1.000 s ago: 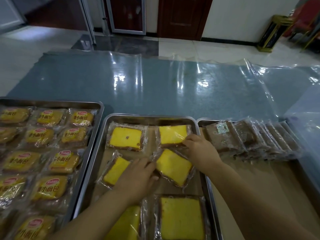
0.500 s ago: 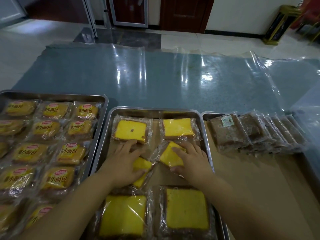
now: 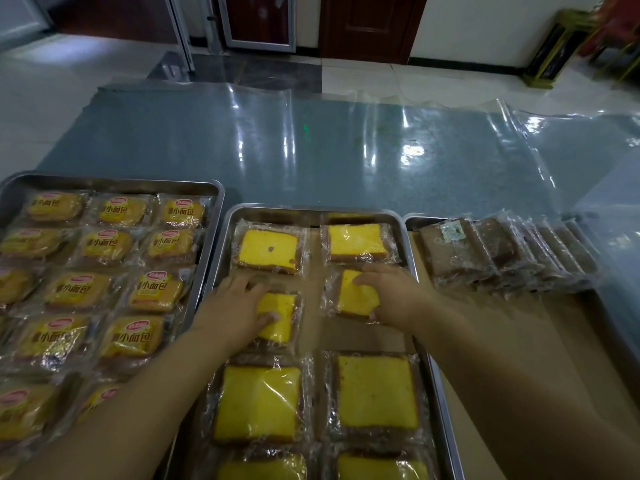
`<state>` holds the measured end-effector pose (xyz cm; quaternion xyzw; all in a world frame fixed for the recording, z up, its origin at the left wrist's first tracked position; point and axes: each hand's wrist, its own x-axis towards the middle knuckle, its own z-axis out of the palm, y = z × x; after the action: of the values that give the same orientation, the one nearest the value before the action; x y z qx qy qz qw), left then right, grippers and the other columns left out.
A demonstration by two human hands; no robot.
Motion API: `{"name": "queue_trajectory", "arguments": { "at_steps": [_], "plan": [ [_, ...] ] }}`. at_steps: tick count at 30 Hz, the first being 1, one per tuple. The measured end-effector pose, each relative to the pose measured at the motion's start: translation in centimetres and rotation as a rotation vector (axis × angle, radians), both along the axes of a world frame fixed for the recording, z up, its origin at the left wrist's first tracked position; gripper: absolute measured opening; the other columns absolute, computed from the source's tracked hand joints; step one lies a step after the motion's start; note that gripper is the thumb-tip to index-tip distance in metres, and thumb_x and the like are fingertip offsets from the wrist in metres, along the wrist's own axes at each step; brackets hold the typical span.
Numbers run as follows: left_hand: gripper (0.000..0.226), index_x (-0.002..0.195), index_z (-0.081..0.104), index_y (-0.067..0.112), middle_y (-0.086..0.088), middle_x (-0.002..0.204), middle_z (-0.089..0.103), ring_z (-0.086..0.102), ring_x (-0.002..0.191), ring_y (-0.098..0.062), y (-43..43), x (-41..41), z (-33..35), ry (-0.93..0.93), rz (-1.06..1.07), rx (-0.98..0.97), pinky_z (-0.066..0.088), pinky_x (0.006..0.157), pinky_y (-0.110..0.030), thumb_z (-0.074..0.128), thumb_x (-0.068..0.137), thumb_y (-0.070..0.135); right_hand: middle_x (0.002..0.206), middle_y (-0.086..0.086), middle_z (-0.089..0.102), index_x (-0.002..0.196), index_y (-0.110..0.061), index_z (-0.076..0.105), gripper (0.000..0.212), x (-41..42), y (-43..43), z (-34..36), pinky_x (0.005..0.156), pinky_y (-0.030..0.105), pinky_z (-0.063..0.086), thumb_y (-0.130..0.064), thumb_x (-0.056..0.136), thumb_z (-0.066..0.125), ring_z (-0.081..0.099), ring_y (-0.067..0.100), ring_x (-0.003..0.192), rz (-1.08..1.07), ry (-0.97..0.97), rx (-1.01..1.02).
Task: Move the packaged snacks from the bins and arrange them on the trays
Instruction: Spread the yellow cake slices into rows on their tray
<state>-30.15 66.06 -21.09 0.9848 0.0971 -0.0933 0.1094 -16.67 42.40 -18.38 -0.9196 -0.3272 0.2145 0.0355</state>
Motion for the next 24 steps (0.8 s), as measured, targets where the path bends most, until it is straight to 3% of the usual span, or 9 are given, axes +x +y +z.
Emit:
{"name": "queue_trajectory", "arguments": {
  "at_steps": [5,8,11,14,18,24],
  "plan": [
    [0.057,0.136,0.036,0.031,-0.003,0.14,0.034,0.034,0.127,-0.023,-0.1,-0.1,0.0,-0.002,0.01,0.067,0.036,0.101,-0.037,0.044,0.087,0.059,0.145,-0.002,0.04,0.13,-0.028,0.052,0.067,-1.2,-0.6,0.2,0.108,0.031,0.026,-0.002,0.071,0.07,0.031,0.018,0.134,0.073,0.073,0.053],
    [0.056,0.132,0.042,0.03,-0.001,0.135,0.039,0.034,0.125,-0.022,-0.4,-0.1,-0.2,-0.055,0.013,0.126,0.034,0.101,-0.039,0.043,0.086,0.062,0.138,-0.003,0.046,0.127,-0.026,0.055,0.057,-2.1,-0.6,-0.1,0.103,0.029,0.03,-0.013,0.075,0.072,0.036,0.016,0.129,0.07,0.151,0.128],
    [0.054,0.127,0.049,0.023,-0.005,0.13,0.044,0.034,0.124,-0.026,-0.3,0.3,-0.2,-0.216,0.005,0.102,0.035,0.098,-0.042,0.05,0.085,0.056,0.133,-0.003,0.049,0.131,-0.027,0.051,0.052,-2.0,0.2,-0.2,0.102,0.03,0.034,-0.027,0.082,0.068,0.038,0.017,0.126,-0.005,0.038,0.327],
    [0.061,0.137,0.042,0.02,-0.011,0.146,0.032,0.02,0.137,-0.031,0.1,1.4,-0.5,-0.225,0.005,0.032,0.026,0.108,-0.045,0.045,0.087,0.057,0.145,0.003,0.037,0.141,-0.024,0.039,0.06,-1.0,1.8,-0.3,0.11,0.037,0.024,-0.042,0.087,0.058,0.025,0.024,0.136,0.013,-0.181,0.279],
    [0.072,0.148,0.013,0.034,-0.001,0.158,-0.006,-0.013,0.143,-0.025,1.1,3.2,-1.5,0.002,-0.03,0.025,0.003,0.115,-0.042,0.02,0.085,0.07,0.159,0.004,-0.001,0.15,-0.03,0.01,0.073,0.5,3.5,-1.5,0.115,0.047,0.001,-0.061,0.09,0.039,-0.011,0.03,0.144,0.013,-0.165,0.04],
    [0.074,0.148,0.008,0.036,-0.003,0.158,-0.01,-0.013,0.143,-0.025,1.2,4.9,-2.1,0.049,-0.029,0.06,0.0,0.115,-0.042,0.011,0.084,0.072,0.159,0.001,-0.007,0.149,-0.036,0.007,0.067,1.2,3.5,-3.5,0.114,0.048,0.0,-0.064,0.091,0.022,-0.014,0.033,0.143,-0.046,-0.153,-0.014]
  ]
}}
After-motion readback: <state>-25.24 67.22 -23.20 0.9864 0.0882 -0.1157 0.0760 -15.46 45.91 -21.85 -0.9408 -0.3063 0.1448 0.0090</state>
